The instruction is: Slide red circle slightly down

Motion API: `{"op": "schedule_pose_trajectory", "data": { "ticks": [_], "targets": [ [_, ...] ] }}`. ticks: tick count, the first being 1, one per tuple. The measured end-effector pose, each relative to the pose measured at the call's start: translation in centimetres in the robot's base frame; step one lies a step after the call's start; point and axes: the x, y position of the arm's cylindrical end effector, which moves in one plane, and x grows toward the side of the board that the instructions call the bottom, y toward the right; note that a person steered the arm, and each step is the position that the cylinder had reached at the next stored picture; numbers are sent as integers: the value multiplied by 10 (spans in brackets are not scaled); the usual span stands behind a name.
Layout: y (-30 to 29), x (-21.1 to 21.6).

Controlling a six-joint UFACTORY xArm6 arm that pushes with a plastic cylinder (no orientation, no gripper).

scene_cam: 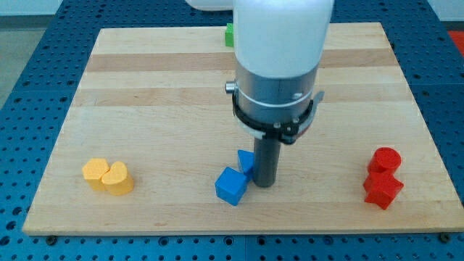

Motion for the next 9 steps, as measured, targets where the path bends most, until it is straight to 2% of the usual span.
{"op": "schedule_pose_trajectory", "data": {
  "ticks": [1, 3, 5, 7, 9],
  "targets": [
    [-7, -18],
    [-23, -19],
    [-70, -35],
    [-122, -76],
    [-173, -94]
  ]
}}
